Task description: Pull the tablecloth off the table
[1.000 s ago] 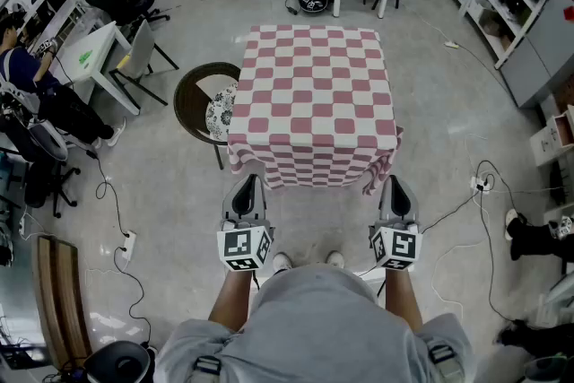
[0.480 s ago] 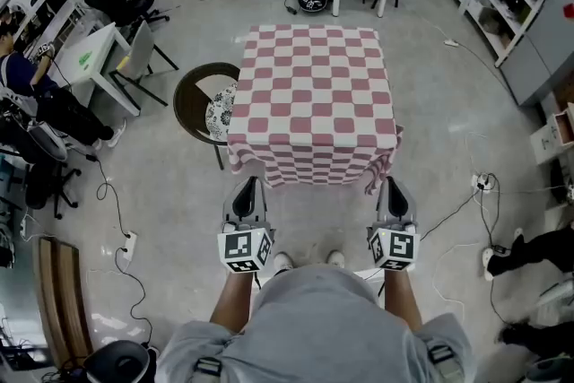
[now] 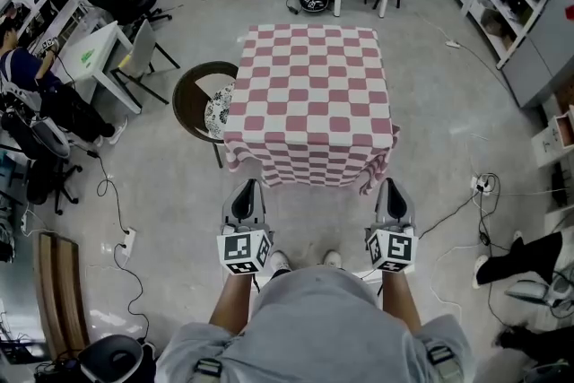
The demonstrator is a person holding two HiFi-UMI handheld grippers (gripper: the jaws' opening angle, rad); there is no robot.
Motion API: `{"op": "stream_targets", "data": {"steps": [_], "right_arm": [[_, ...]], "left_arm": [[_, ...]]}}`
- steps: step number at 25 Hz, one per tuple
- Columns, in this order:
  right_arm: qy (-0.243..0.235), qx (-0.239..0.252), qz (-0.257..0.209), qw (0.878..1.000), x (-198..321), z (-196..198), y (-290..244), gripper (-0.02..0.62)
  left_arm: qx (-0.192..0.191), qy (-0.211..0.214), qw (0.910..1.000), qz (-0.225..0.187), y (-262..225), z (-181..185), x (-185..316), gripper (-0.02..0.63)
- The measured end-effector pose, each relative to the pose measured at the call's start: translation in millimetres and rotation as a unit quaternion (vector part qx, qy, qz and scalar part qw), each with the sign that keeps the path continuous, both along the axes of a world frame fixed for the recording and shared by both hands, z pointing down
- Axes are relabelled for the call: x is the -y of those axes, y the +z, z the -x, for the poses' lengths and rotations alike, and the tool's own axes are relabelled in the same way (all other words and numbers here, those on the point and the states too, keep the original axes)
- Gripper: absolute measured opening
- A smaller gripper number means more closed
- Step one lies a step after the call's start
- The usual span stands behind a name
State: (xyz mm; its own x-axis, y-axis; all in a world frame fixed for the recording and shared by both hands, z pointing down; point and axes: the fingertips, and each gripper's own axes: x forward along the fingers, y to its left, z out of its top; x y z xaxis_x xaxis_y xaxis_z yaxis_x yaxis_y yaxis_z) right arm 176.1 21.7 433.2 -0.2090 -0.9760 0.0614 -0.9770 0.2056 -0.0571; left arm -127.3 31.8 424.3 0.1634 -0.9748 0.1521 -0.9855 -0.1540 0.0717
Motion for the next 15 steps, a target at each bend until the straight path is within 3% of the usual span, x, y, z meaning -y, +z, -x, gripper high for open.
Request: {"op": "stream_targets", "data": {"steps": [15], "right_arm": [[-0.047, -0.013, 0.015, 0.999, -1, -46, 17, 0.003]], "left_arm": [[-0.012, -0.004, 0.9999, 0.009, 8, -90, -13, 0.017]]}}
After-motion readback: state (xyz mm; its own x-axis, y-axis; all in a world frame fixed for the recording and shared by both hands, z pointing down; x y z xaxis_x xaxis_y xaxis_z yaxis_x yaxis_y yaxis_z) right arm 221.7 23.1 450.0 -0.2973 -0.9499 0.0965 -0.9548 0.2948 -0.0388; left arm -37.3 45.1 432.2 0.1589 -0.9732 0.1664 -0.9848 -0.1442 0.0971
